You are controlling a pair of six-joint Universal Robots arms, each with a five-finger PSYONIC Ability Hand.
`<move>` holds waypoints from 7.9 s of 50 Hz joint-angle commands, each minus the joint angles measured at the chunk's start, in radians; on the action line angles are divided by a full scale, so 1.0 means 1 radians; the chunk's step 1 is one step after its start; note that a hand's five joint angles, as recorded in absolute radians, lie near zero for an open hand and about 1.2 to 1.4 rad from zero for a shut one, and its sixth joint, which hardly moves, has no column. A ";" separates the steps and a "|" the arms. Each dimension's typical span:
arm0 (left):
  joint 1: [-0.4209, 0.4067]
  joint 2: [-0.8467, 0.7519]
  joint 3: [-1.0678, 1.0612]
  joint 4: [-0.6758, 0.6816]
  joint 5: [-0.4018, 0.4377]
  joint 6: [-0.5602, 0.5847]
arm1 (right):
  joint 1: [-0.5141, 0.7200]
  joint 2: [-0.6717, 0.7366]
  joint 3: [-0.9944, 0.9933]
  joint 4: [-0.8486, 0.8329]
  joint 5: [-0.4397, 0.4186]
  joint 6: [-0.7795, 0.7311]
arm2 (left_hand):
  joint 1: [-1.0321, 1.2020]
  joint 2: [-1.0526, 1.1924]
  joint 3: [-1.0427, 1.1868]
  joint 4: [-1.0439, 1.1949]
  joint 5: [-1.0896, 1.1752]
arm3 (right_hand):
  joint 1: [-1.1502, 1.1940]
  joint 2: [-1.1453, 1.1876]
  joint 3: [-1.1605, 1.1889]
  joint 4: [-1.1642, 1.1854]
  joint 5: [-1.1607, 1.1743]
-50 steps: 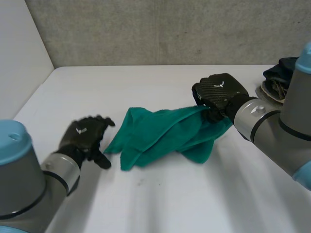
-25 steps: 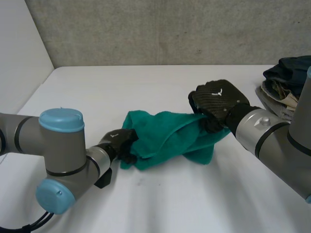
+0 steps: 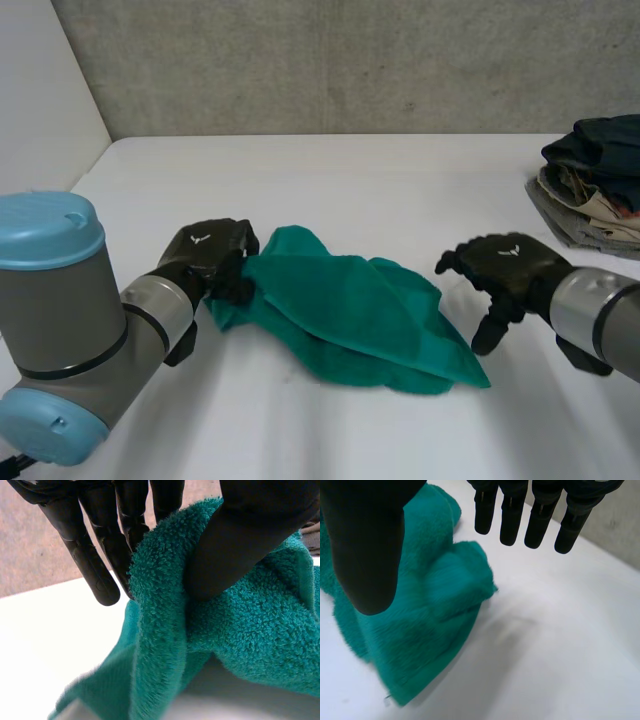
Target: Fold the laundry.
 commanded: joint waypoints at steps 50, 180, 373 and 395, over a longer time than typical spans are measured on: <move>-0.052 0.086 0.068 -0.196 -0.009 0.522 | -0.056 -0.040 -0.187 0.291 0.005 -0.490 | 0.245 0.203 0.212 0.201 0.254 | 1.021 1.019 1.037 1.048 1.068; 0.271 -0.583 0.387 0.200 0.479 0.637 | -0.037 0.248 0.041 -0.356 0.054 -0.144 | -0.427 -0.469 -0.460 -0.471 -0.418 | 1.021 1.019 1.037 1.048 1.068; 0.180 0.107 -0.037 -0.015 0.043 0.600 | -0.188 0.064 -0.212 0.325 0.041 -0.546 | 0.245 0.203 0.212 0.201 0.254 | 1.021 1.019 1.037 1.048 1.068; 0.113 -0.292 0.907 0.382 -0.118 0.718 | -0.059 0.190 -0.563 -0.797 0.155 -0.180 | 0.245 0.203 0.212 0.201 0.254 | 1.021 1.019 1.037 1.048 1.068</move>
